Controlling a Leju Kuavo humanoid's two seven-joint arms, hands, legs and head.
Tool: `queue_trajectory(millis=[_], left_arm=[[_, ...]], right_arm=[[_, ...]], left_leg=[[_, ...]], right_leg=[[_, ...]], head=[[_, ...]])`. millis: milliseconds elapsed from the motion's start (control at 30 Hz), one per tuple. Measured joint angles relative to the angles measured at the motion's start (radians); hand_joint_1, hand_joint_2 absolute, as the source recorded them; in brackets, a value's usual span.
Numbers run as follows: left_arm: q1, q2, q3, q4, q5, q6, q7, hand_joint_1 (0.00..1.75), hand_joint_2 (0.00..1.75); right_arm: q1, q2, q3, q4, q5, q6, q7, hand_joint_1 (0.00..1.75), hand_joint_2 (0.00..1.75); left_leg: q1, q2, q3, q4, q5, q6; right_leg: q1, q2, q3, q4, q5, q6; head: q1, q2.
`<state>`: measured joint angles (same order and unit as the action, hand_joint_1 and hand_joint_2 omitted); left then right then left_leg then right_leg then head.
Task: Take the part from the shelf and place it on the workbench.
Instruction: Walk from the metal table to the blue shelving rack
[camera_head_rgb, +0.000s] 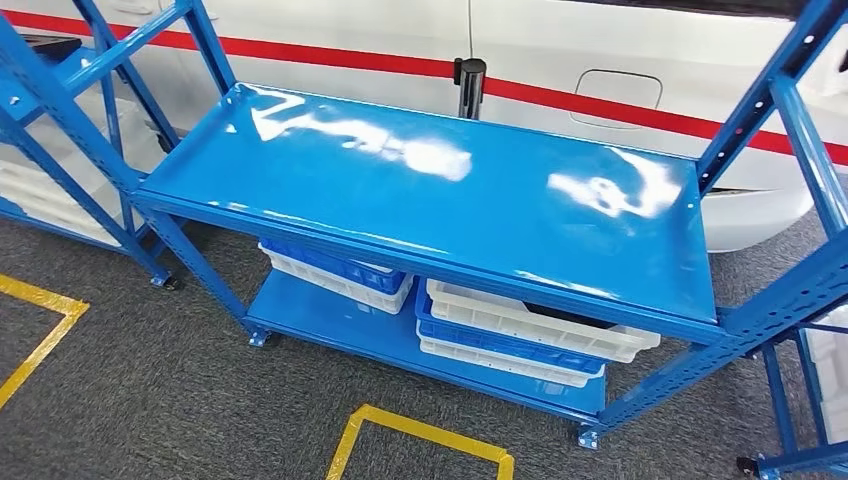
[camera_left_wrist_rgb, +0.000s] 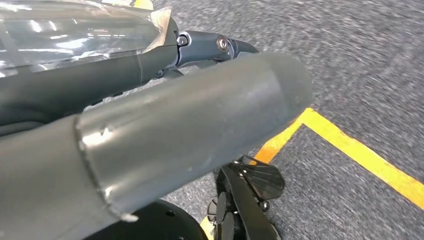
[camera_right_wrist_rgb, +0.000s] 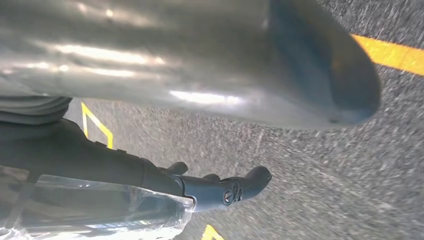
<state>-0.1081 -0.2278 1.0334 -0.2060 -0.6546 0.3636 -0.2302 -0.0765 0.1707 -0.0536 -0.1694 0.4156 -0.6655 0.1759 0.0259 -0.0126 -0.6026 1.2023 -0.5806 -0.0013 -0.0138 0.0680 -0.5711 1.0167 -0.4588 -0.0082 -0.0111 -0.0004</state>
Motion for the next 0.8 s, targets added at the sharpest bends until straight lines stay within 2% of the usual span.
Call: queue_trajectory(millis=[67,133,200,233,300,333,367,400,433,467,500,533,567,600,633,667,733,767,800], left_arm=[[0.0,0.001,0.0,0.0,-0.001,0.0,0.0,0.0,0.0],[0.0,0.002,0.0,0.0,-0.003,0.0,-0.001,0.0,0.0],[-0.002,0.002,0.0,0.0,-0.006,-0.001,-0.001,0.0,0.0],[-0.003,0.001,0.0,0.0,-0.006,-0.001,-0.001,0.0,0.0],[-0.003,0.0,0.0,0.0,-0.007,-0.002,-0.002,0.0,0.0],[-0.002,0.0,0.0,0.0,-0.007,-0.003,-0.002,0.0,0.0],[0.0,0.0,0.0,0.0,-0.007,-0.004,-0.002,0.0,0.0],[0.001,0.0,0.0,0.0,-0.007,-0.004,-0.002,0.0,0.0],[0.002,0.0,0.0,0.0,-0.007,-0.004,-0.002,0.0,0.0],[0.002,0.0,0.0,0.0,-0.007,-0.005,-0.002,0.0,0.0],[0.002,0.0,0.0,0.0,-0.007,-0.005,-0.002,0.0,0.0],[0.002,-0.001,0.0,0.0,-0.007,-0.005,-0.002,0.0,0.0],[0.002,-0.001,0.0,0.0,-0.007,-0.005,-0.002,0.0,0.0],[0.001,-0.002,0.0,0.0,-0.007,-0.006,-0.002,0.0,0.0],[0.0,-0.002,0.0,0.0,-0.007,-0.006,-0.002,0.0,0.0],[-0.001,-0.001,0.0,0.0,-0.008,-0.006,-0.002,0.0,0.0],[-0.006,-0.002,0.0,0.0,-0.013,-0.007,-0.003,0.0,0.0],[-0.007,-0.002,0.0,0.0,-0.015,-0.007,-0.003,0.0,0.0],[-0.008,-0.002,0.0,0.0,-0.017,-0.007,-0.003,0.0,0.0]], right_arm=[[-0.001,0.002,-0.002,0.0,-0.002,-0.002,-0.003,0.0,0.0],[-0.002,0.004,-0.006,0.0,-0.004,-0.005,-0.006,0.0,0.0],[-0.001,0.004,-0.012,0.0,-0.005,-0.01,-0.008,0.0,0.0],[0.0,0.004,-0.014,0.0,-0.005,-0.012,-0.009,0.0,0.0],[0.0,0.002,-0.017,0.0,-0.005,-0.015,-0.009,0.0,0.0],[-0.001,0.002,-0.018,0.0,-0.005,-0.016,-0.01,0.0,0.0],[-0.002,0.001,-0.019,0.0,-0.005,-0.016,-0.01,0.0,0.0],[-0.003,0.001,-0.02,0.0,-0.005,-0.016,-0.01,0.0,0.0],[-0.002,0.001,-0.021,0.0,-0.005,-0.016,-0.01,0.0,0.0],[0.0,0.001,-0.023,0.0,-0.005,-0.016,-0.01,0.0,0.0],[0.001,0.0,-0.023,0.0,-0.005,-0.016,-0.01,0.0,0.0],[0.002,-0.002,-0.024,0.0,-0.005,-0.016,-0.01,0.0,0.0],[0.001,-0.003,-0.024,0.0,-0.005,-0.016,-0.01,0.0,0.0],[-0.001,-0.003,-0.024,0.0,-0.005,-0.016,-0.01,0.0,0.0],[-0.003,-0.003,-0.024,0.0,-0.005,-0.017,-0.01,0.0,0.0],[-0.003,-0.003,-0.025,0.0,-0.006,-0.017,-0.011,0.0,0.0],[-0.001,-0.003,-0.025,0.0,-0.007,-0.02,-0.012,0.0,0.0],[0.0,-0.003,-0.026,0.0,-0.007,-0.021,-0.012,0.0,0.0],[0.001,-0.003,-0.026,0.0,-0.006,-0.022,-0.011,0.0,0.0]], left_leg=[[-0.001,-0.049,0.054,-0.128,0.061,0.016],[-0.004,-0.079,0.075,-0.182,0.075,0.025],[-0.01,-0.062,0.077,-0.19,0.079,0.031],[-0.01,-0.049,0.08,-0.199,0.086,0.034],[-0.008,-0.02,0.085,-0.219,0.099,0.043],[-0.007,-0.004,0.085,-0.224,0.104,0.046],[-0.008,0.012,0.083,-0.225,0.104,0.048],[-0.009,0.03,0.081,-0.225,0.105,0.048],[-0.01,0.046,0.079,-0.225,0.105,0.048],[-0.009,0.061,0.078,-0.224,0.105,0.047],[-0.009,0.075,0.079,-0.224,0.105,0.045],[-0.008,0.088,0.08,-0.223,0.104,0.042],[-0.01,0.099,0.08,-0.221,0.101,0.036],[-0.012,0.107,0.079,-0.219,0.097,0.029],[-0.015,0.114,0.079,-0.217,0.094,0.022],[-0.017,0.12,0.079,-0.216,0.092,0.015],[-0.013,0.131,0.085,-0.219,0.091,0.003],[-0.011,0.133,0.087,-0.223,0.091,0.005],[-0.01,0.131,0.088,-0.225,0.093,0.012]], right_leg=[[0.002,0.024,0.001,0.001,0.002,0.003],[0.0,0.043,-0.006,0.001,0.007,0.012],[-0.002,0.064,-0.016,-0.005,0.016,0.026],[-0.001,0.058,-0.021,-0.002,0.016,0.03],[0.003,0.01,-0.049,0.043,-0.009,0.03],[0.003,-0.023,-0.073,0.096,-0.037,0.026],[0.002,-0.042,-0.104,0.162,-0.068,0.024],[-0.001,-0.051,-0.134,0.226,-0.094,0.026],[-0.003,-0.056,-0.149,0.267,-0.108,0.031],[-0.005,-0.059,-0.145,0.272,-0.107,0.04],[-0.007,-0.066,-0.116,0.23,-0.091,0.051],[-0.01,-0.082,-0.071,0.158,-0.068,0.061],[-0.01,-0.105,-0.025,0.083,-0.047,0.066],[-0.008,-0.125,0.01,0.022,-0.032,0.065],[-0.007,-0.137,0.028,-0.008,-0.025,0.059],[-0.005,-0.139,0.03,-0.017,-0.023,0.05],[-0.005,-0.125,0.026,-0.019,-0.02,0.034],[-0.006,-0.121,0.027,-0.021,-0.018,0.03],[-0.007,-0.118,0.029,-0.023,-0.015,0.026]], head=[[0.001,0.0],[0.0,0.0],[-0.002,0.0],[-0.001,0.0],[0.004,0.0],[0.007,0.0],[0.01,0.0],[0.012,0.0],[0.012,0.0],[0.012,0.0],[0.012,0.0],[0.012,0.0],[0.013,0.0],[0.014,0.0],[0.011,0.0],[0.009,0.0],[0.004,0.0],[0.002,0.0],[-0.001,0.0]])
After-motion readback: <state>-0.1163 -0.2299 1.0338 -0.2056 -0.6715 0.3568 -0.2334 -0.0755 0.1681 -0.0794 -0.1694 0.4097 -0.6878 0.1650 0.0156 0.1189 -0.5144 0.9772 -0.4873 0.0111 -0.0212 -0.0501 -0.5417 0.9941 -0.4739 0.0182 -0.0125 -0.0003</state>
